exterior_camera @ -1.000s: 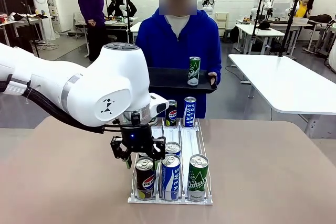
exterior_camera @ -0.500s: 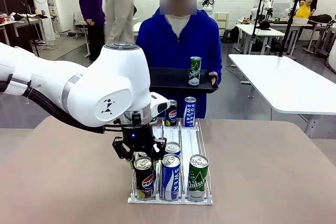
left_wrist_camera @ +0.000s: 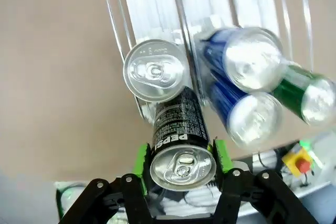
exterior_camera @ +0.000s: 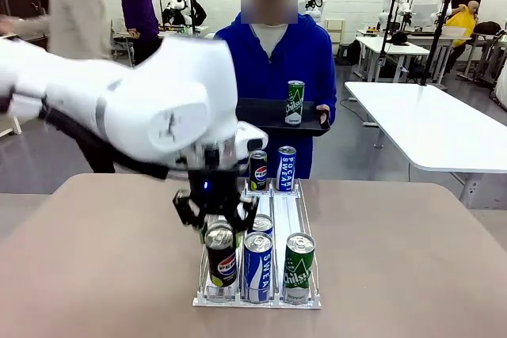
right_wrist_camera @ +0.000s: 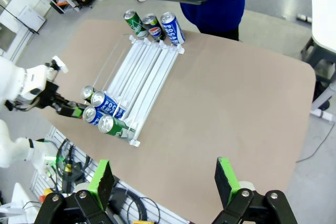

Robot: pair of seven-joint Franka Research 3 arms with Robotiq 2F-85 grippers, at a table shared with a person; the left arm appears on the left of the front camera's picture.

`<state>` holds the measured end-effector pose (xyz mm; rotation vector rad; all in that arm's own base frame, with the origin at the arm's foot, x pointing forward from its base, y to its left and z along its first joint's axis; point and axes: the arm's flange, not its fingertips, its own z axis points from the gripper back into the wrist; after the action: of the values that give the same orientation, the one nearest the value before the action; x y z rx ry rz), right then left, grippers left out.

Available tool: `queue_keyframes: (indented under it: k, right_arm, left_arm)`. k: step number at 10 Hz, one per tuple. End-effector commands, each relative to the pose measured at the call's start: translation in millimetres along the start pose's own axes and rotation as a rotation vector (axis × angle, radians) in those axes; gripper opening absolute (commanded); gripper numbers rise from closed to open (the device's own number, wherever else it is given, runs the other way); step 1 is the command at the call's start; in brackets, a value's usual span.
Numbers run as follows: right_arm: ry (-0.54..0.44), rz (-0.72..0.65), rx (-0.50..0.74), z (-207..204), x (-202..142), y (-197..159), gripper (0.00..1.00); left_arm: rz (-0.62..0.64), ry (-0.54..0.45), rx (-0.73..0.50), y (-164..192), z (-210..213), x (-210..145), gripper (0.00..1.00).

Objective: Retrieve and hand over the desired beverage to the person.
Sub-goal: Pick up another can of the same type that the person held from the Automatic Can Dispenser, then place the picked can on the Handle tray extended by the person.

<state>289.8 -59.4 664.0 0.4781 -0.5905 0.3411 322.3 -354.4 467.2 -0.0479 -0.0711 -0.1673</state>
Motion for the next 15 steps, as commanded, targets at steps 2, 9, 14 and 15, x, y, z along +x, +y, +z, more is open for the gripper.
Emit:
queue_keyframes:
  k: [2, 9, 14, 15]
  right_arm:
    - [0.001, -0.001, 0.002, 0, -1, -1, 1.0]
    - [0.001, -0.001, 0.002, 0, -1, -1, 1.0]
    - [0.001, -0.001, 0.002, 0, -1, -1, 1.0]
    - [0.001, -0.001, 0.002, 0, -1, -1, 1.0]
  left_arm:
    - [-0.068, -0.083, 0.009, -26, 118, -23, 0.52]
    - [-0.051, -0.151, 0.029, -78, 200, 16, 0.52]
    - [-0.075, -0.127, 0.015, -69, 188, 19, 0.52]
    - [-0.075, -0.127, 0.015, -69, 188, 19, 0.52]
